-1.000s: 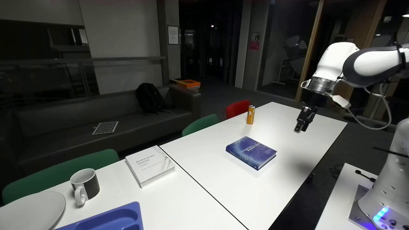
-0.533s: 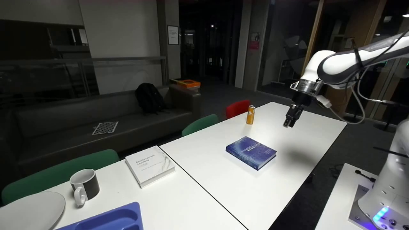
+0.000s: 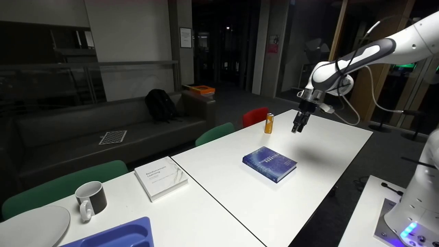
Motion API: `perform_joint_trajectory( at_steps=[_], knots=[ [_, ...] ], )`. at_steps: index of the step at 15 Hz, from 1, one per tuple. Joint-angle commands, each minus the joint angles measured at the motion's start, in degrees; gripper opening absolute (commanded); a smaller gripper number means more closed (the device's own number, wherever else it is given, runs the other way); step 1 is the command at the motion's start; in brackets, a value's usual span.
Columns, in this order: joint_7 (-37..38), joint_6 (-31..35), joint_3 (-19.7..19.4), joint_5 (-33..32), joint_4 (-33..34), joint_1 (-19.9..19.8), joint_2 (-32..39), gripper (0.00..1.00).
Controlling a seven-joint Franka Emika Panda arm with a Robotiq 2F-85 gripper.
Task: Open the blue book.
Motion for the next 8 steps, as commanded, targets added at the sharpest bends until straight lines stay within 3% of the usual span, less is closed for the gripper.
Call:
perform_joint_trajectory(
  at_steps=[1,4,6,7,8],
  knots=[
    [-6.06,5.35,0.57,3.58,6.88,-3.9,8.55,1.0],
    [-9.82,7.84,1.68,8.21,9.92,-7.01,12.96,1.0],
    [-11.5,3.34,2.9,12.31,11.36,-8.89,13.99,1.0],
    [-8.7,6.29,3.61,8.61,8.79,-8.96,12.66,1.0],
    [-9.39,5.61,3.92,9.78,9.44,-9.5,13.4,1.0]
  ],
)
